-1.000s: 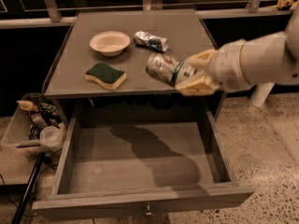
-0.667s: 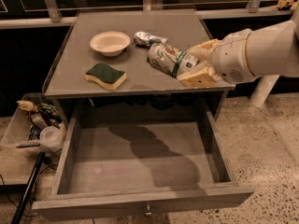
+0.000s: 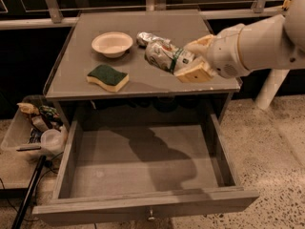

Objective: Pick 7up can from top drawer and place on counter

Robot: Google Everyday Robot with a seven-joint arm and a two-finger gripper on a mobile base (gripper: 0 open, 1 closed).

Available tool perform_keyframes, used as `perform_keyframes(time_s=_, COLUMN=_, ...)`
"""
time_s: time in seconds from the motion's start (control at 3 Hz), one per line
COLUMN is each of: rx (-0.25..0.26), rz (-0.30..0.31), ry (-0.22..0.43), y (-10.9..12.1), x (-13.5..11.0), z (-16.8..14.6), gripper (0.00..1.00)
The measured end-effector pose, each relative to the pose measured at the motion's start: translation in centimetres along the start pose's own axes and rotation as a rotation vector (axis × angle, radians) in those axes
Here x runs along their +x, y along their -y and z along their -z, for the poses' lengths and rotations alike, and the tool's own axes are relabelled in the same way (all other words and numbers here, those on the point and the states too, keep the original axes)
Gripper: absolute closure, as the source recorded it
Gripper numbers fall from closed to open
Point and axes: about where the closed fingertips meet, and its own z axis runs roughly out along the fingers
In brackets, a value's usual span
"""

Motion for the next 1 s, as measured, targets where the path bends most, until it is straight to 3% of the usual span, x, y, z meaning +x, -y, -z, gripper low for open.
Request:
perform_keyframes(time_s=0.67, rx=0.016, rz=0.008, ry=-0.039, y=6.3, x=-0.4, z=-5.7, gripper=1.00)
perform_keyframes(time_s=1.0, rx=0.025, rz=-0.012, ry=-0.070, y=8.9, x=0.8, z=-7.5, gripper=1.00)
